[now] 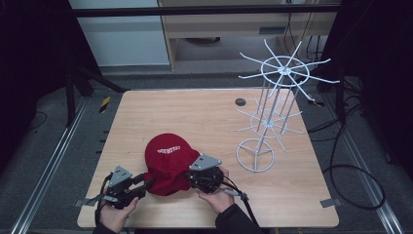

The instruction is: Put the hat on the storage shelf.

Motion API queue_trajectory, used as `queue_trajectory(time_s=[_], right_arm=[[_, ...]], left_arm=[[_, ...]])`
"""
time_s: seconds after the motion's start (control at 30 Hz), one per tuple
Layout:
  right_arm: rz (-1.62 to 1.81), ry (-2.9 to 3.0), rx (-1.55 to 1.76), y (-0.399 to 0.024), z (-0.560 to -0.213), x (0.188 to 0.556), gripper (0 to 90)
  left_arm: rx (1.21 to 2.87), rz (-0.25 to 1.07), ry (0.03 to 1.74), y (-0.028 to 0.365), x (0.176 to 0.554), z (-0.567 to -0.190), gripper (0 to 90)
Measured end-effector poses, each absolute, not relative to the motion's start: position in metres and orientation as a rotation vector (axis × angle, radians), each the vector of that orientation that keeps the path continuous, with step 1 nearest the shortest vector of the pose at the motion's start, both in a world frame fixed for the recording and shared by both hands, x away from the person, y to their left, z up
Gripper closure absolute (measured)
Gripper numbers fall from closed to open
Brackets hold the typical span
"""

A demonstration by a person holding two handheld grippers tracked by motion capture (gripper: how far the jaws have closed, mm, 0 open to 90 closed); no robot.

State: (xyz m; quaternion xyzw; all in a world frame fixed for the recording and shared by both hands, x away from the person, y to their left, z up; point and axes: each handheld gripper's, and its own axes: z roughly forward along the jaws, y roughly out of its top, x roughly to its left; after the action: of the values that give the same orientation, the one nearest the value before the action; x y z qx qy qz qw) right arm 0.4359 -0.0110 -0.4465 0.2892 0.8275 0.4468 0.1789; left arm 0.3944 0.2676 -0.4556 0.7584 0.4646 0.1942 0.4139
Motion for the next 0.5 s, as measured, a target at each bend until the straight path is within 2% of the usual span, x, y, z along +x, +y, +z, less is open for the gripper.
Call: queue_trajectory(time_s=[0.07,0.13,0.2,0.5], right_arm=[[1.271,2.337,0.825,-0.012,-0.446,0.435,60.9],[1.286,2.324,0.819,-0.018,-0.446,0.432,55.2],[1.290,2.321,0.824,-0.023,-0.445,0.429,53.6],[1.321,2.308,0.879,-0.049,-0.444,0.420,45.9]], left_arm=[[1.899,0.482,1.165,0.269,0.393,-0.455,54.1],[1.896,0.496,1.145,0.270,0.390,-0.454,47.7],[1.874,0.503,1.133,0.272,0.386,-0.452,45.0],[1.953,0.521,1.018,0.264,0.396,-0.448,41.8]])
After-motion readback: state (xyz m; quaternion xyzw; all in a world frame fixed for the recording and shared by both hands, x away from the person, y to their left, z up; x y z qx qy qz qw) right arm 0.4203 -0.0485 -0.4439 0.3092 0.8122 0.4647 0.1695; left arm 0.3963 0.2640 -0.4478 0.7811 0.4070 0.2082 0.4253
